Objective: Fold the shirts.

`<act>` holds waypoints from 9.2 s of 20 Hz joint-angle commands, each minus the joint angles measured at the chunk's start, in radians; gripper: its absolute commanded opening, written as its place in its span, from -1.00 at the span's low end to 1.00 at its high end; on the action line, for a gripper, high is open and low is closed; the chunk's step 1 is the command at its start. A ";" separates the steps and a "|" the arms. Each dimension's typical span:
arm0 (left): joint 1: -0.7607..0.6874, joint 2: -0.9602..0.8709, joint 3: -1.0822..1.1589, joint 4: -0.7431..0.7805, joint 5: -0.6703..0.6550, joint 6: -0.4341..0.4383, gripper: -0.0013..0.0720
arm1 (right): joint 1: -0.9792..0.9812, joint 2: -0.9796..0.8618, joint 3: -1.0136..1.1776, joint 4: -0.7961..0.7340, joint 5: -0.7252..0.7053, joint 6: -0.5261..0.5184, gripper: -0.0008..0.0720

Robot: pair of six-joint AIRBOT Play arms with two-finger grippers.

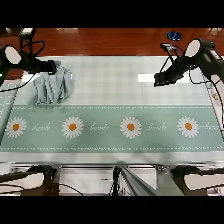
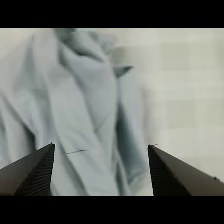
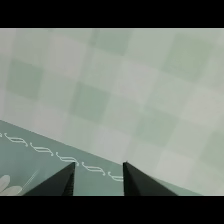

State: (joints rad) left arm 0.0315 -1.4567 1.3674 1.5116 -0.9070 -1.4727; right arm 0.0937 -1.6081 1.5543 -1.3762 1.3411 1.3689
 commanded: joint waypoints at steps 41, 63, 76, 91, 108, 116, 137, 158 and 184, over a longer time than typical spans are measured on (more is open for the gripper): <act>-0.897 -0.119 0.349 -0.400 -0.143 0.037 -0.22 | 0.000 0.478 0.000 -0.333 0.182 -0.001 0.07; 0.249 0.021 -0.389 -0.691 -0.323 0.274 0.70 | 0.000 0.476 -0.277 -0.319 0.085 -0.002 0.18; 0.005 -0.339 -0.140 -0.699 -0.297 0.082 0.52 | 0.000 0.477 -0.365 -0.254 0.019 -0.002 0.18; -0.023 -0.335 -0.048 -0.700 -0.420 0.223 -0.90 | -0.471 0.476 -0.667 0.270 -0.088 -0.125 0.60; 0.102 -0.133 -0.034 -0.876 -0.436 0.365 -0.91 | -0.230 0.439 -0.903 1.102 -0.168 -0.422 -0.94; 0.287 0.412 0.246 -0.860 -0.240 0.365 -0.91 | -0.586 0.808 -0.267 1.296 -0.229 -0.245 -0.94; 0.398 1.010 -0.101 -0.697 -0.813 0.027 -0.91 | -0.608 0.793 0.119 0.355 0.514 0.113 -0.94; 0.005 0.458 -0.826 -0.813 0.259 0.666 -0.91 | -0.079 0.195 -0.374 0.031 -1.009 0.089 -0.94; -0.051 0.447 -0.811 -0.813 0.199 0.706 -0.90 | -0.315 0.681 -1.137 0.561 -0.187 -0.021 0.48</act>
State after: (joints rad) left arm -0.0189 -1.0096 0.5552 0.6987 -0.7101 -0.7773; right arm -0.3092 -0.9314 0.5159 -0.8951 1.2301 1.3422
